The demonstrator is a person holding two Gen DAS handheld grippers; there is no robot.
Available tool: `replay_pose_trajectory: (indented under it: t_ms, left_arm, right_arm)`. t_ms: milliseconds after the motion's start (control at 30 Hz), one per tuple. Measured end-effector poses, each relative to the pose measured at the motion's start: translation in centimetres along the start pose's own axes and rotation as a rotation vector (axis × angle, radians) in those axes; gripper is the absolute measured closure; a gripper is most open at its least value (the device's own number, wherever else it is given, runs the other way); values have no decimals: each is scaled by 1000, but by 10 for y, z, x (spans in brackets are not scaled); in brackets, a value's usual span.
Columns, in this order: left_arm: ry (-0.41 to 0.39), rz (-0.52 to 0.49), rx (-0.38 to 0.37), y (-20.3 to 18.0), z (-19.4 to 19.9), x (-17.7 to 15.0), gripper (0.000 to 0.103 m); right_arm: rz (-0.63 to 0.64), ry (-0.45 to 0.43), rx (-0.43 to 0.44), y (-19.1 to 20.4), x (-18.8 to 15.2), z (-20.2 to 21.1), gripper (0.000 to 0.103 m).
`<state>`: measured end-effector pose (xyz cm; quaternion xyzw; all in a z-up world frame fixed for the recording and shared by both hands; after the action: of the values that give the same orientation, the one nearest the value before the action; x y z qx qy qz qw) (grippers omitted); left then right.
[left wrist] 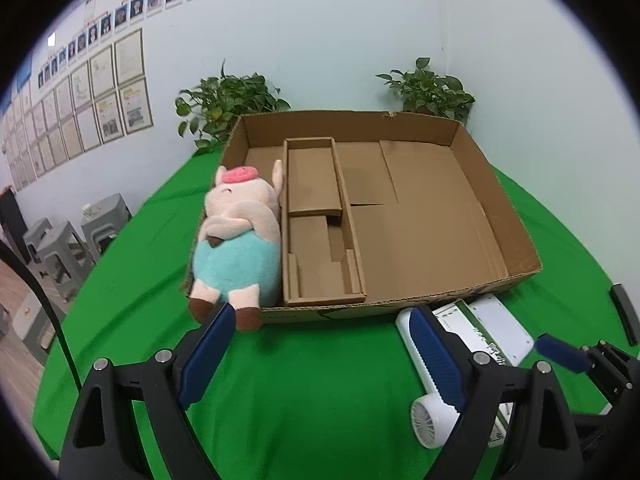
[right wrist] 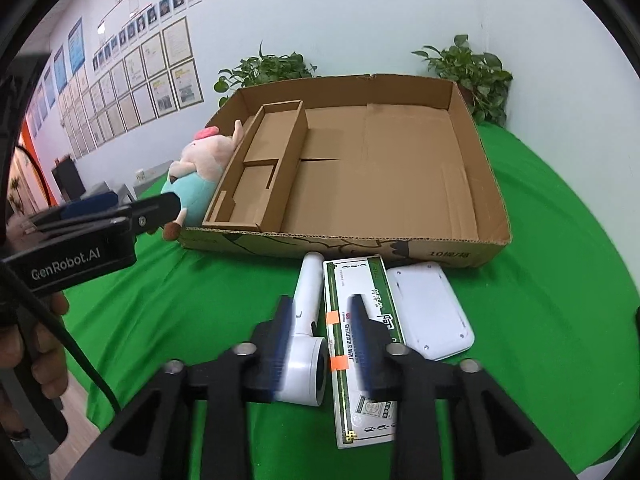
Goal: Organize objects
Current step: 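Move the left tool toward the white hair dryer on the table, then grasp the white hair dryer by its handle with the left tool and lift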
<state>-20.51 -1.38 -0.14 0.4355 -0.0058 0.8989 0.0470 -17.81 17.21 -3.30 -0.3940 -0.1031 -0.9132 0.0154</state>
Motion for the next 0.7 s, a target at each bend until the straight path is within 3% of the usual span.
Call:
replay_pose_trajectory:
  t_ms: [33, 133, 433, 500, 700]
  left_arm:
    - [12, 15, -26, -1, -3, -1, 14]
    - [68, 76, -165, -4, -14, -6, 14]
    - [323, 137, -550, -49, -65, -42, 14]
    - [376, 168, -616, -59, -79, -51, 14]
    - [468, 222, -719, -77, -106, -70, 19]
  right_arm:
    - [-10, -5, 13, -1, -1, 1, 9]
    - [-23, -13, 51, -3, -6, 4, 2]
    - [96, 51, 170, 28, -50, -4, 3]
    - [100, 60, 151, 30, -54, -12, 3]
    - [85, 118, 70, 22, -59, -41, 20]
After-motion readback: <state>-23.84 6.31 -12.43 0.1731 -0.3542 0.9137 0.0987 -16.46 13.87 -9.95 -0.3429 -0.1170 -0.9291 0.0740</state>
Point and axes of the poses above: each gripper's, at about its wrist camera, not at the fingertips, and z roughly against the way its jaws point, y to its left, x to its top, the point moved 7 cm from there along -z, roughly the way its jaws point, and after that the axes turned 3 degrees about -z, right-handed, at the moved point
